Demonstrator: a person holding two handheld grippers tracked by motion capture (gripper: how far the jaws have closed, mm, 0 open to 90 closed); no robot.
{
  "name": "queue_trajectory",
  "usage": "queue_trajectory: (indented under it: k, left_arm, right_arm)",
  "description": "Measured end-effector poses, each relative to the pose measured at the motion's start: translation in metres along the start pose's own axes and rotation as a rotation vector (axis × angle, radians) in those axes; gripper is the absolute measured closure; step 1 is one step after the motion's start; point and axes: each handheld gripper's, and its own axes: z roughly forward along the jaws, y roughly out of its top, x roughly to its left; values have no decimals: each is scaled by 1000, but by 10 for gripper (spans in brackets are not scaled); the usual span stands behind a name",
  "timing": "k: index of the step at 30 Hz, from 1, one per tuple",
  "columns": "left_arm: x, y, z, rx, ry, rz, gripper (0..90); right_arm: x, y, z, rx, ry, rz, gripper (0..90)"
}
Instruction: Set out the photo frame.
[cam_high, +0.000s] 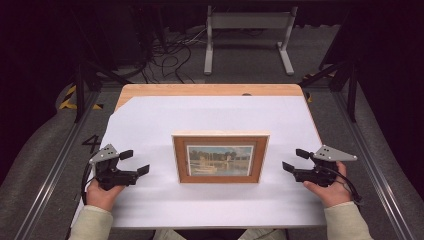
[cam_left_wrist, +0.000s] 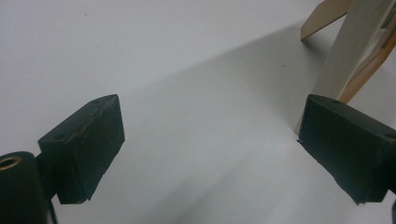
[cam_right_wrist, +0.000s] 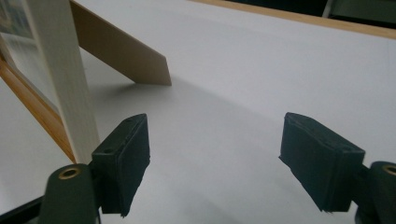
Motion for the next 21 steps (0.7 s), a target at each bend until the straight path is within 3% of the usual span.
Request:
queue_trajectory:
  k: [7,11,18,21]
  left_arm:
    - [8,-7,4,3,-14,-56,74]
    - [9,-8,5,-2,-16,-65,72]
    - [8,-8,4,-12,-10,-56,56]
    - [9,-9,2,-46,11,-44,44]
  right_arm:
    - [-4,-10,8,36,0,13,233]
    - [-3,-12,10,42,1,15,227]
    - [-2,-11,12,34,-1,12,225]
    - [-2,-11,13,37,0,11,225]
